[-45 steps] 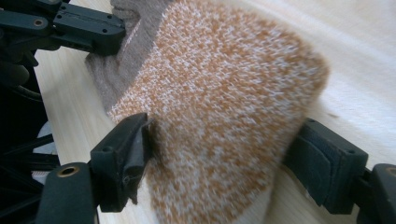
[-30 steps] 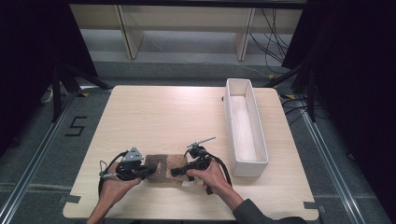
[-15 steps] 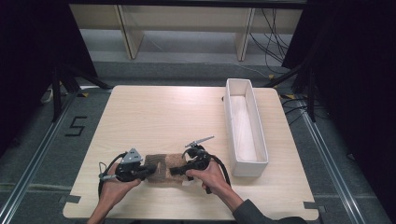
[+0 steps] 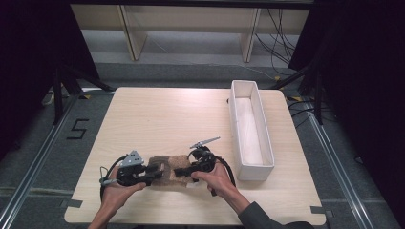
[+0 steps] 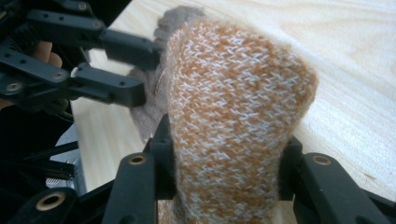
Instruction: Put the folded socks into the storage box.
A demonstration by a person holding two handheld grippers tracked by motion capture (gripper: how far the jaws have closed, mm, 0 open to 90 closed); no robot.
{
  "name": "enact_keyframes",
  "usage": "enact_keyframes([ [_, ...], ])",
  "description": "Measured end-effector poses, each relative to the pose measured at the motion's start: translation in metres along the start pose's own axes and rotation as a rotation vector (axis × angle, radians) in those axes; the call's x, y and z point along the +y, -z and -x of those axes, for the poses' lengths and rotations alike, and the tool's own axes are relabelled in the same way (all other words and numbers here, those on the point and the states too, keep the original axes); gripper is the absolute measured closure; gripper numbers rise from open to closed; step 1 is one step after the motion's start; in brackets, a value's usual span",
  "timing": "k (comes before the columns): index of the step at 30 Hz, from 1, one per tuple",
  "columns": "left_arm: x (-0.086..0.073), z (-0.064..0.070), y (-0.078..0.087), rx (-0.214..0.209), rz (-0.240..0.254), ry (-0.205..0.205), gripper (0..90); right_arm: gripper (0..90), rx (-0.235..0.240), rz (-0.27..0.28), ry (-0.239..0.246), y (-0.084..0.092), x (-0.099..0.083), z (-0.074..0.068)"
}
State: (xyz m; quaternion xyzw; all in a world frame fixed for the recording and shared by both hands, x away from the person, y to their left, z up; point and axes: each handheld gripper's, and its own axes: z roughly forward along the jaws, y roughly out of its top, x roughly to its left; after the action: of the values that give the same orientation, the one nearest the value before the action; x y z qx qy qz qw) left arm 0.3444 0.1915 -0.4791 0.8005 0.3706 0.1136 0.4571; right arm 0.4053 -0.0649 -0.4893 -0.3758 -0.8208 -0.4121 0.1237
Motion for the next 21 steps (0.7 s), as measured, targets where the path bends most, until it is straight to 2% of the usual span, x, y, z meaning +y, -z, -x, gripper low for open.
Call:
enact_keyframes([
  [3,0.006,0.002,0.01,0.015,0.02,-0.012,52.9,57.1,0.003,0.001,0.005,0.005,0.005,-0.002],
  [4,0.007,0.001,0.013,0.016,0.03,-0.01,49.4,57.2,0.007,0.003,0.025,0.006,0.007,-0.002],
  [7,0.008,-0.002,0.024,0.062,0.058,0.022,38.3,57.6,0.017,-0.003,0.044,0.011,0.012,-0.007],
  [10,0.002,-0.004,0.032,0.07,0.09,0.063,34.9,58.1,0.021,-0.016,0.064,0.019,0.02,-0.012],
  [12,-0.004,-0.004,0.035,0.072,0.079,0.08,31.5,58.4,0.031,-0.012,0.103,0.026,0.028,-0.016],
  [13,-0.007,-0.004,0.036,0.07,0.071,0.085,30.9,58.4,0.037,-0.017,0.109,0.031,0.033,-0.019],
  [14,-0.011,-0.004,0.037,0.077,0.058,0.092,30.1,58.5,0.023,-0.018,0.118,0.036,0.039,-0.022],
  [16,-0.018,-0.005,0.036,0.069,0.036,0.112,26.5,58.5,-0.009,-0.017,0.17,0.048,0.051,-0.028],
  [19,-0.029,-0.007,0.033,0.061,-0.008,0.12,24.0,58.6,-0.056,-0.024,0.221,0.07,0.071,-0.036],
  [20,-0.033,-0.007,0.031,0.07,-0.023,0.125,24.0,58.6,-0.072,-0.027,0.218,0.077,0.076,-0.039],
  [21,-0.037,-0.008,0.028,0.06,-0.064,0.121,23.5,58.6,-0.092,-0.029,0.221,0.084,0.081,-0.041],
])
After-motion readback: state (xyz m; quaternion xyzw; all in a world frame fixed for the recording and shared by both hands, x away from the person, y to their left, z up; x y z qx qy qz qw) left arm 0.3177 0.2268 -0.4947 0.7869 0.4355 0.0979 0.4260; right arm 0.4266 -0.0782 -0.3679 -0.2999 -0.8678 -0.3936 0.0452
